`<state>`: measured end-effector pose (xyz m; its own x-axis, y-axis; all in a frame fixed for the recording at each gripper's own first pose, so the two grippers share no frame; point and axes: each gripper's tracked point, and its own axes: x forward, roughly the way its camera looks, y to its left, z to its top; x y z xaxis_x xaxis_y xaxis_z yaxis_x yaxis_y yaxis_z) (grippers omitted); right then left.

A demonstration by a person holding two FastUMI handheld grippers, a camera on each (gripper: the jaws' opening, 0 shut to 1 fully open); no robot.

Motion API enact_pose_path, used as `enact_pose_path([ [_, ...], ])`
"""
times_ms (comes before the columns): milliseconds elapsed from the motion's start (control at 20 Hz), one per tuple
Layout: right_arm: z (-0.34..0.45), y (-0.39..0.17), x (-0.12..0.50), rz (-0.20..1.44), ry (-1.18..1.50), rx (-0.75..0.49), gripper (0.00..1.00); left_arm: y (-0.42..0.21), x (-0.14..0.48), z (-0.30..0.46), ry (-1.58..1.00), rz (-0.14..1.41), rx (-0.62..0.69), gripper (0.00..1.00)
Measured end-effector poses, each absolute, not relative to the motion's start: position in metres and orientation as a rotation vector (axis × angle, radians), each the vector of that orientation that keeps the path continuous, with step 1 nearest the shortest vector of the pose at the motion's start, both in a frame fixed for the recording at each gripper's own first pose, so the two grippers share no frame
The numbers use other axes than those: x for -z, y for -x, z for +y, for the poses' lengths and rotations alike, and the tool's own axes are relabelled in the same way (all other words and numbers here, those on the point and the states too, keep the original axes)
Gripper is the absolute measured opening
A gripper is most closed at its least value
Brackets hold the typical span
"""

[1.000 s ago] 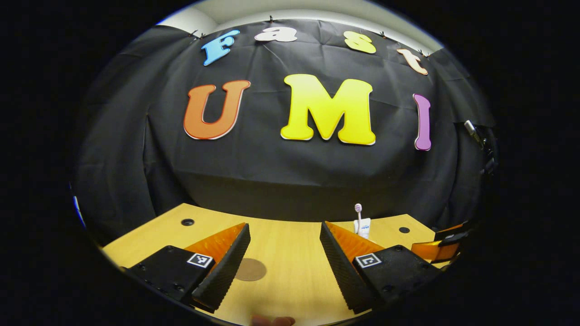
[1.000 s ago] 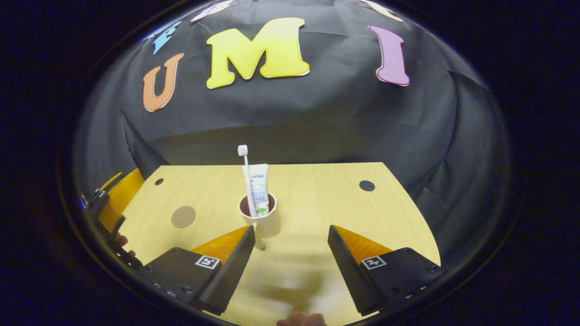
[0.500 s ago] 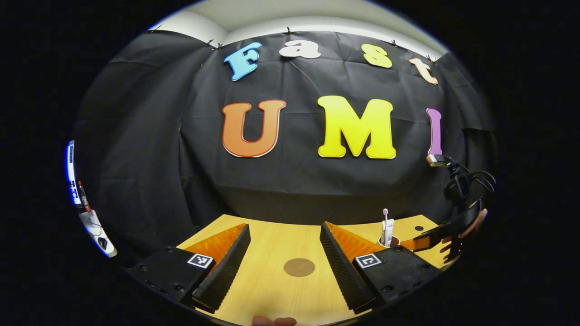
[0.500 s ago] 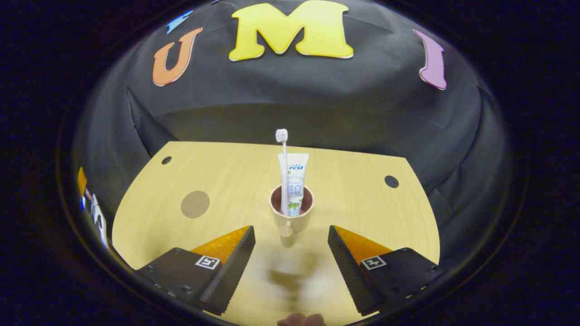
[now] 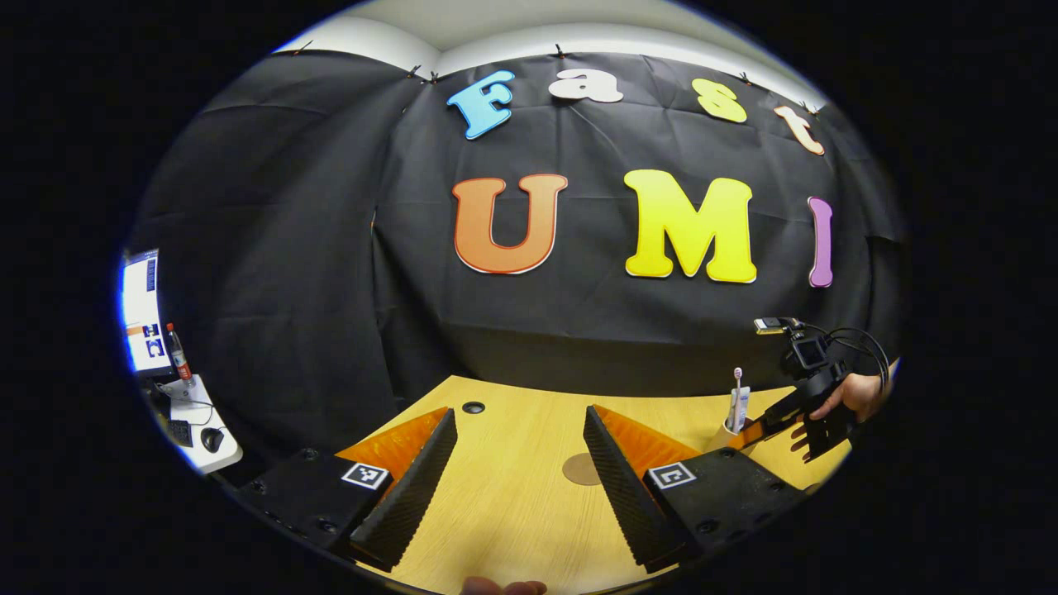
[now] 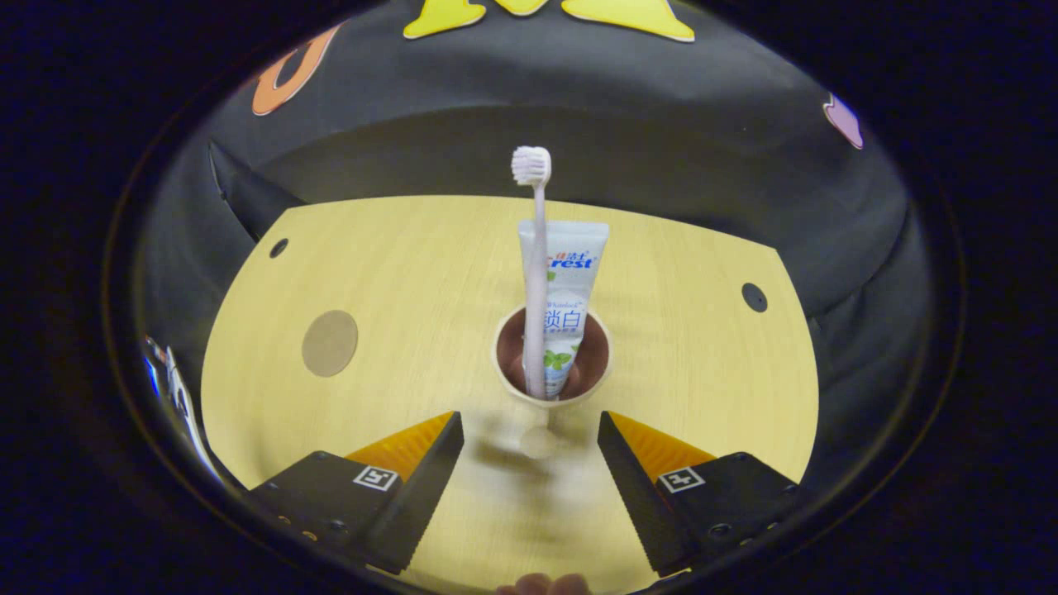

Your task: Put the toothbrush and toothpaste on the desktop into the cup, then pick up the cup and place it on the coaster on the desktop.

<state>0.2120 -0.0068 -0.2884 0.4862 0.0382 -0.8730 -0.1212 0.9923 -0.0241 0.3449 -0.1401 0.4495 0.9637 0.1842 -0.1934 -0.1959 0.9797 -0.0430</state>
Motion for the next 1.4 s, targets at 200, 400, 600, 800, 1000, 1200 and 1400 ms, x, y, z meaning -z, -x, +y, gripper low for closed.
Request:
enact_pose_path([
  [200,-0.011,-0.222,0.305,1.141,0.091,-0.092,0.97,-0.346,-0.446,-0.136,0.041,0.208,-0.216,0.98],
  [400,-0.014,-0.225,0.324,1.219,0.066,-0.089,0.97,-0.347,-0.439,-0.134,0.038,0.23,-0.226,0.98],
  [600,-0.015,-0.23,0.338,1.26,0.058,-0.081,0.96,-0.348,-0.431,-0.131,0.037,0.252,-0.242,0.98],
  [800,-0.015,-0.234,0.347,1.285,0.046,-0.073,0.82,-0.35,-0.421,-0.126,0.049,0.279,-0.264,0.98],
  [1000,-0.013,-0.237,0.348,1.282,0.066,-0.091,0.73,-0.35,-0.416,-0.127,0.054,0.295,-0.264,0.98],
  [1200,-0.014,-0.236,0.347,1.283,0.068,-0.093,0.71,-0.351,-0.413,-0.127,0.052,0.304,-0.258,0.98],
  [1400,-0.013,-0.233,0.347,1.289,0.062,-0.091,0.67,-0.352,-0.413,-0.127,0.051,0.307,-0.249,0.98],
])
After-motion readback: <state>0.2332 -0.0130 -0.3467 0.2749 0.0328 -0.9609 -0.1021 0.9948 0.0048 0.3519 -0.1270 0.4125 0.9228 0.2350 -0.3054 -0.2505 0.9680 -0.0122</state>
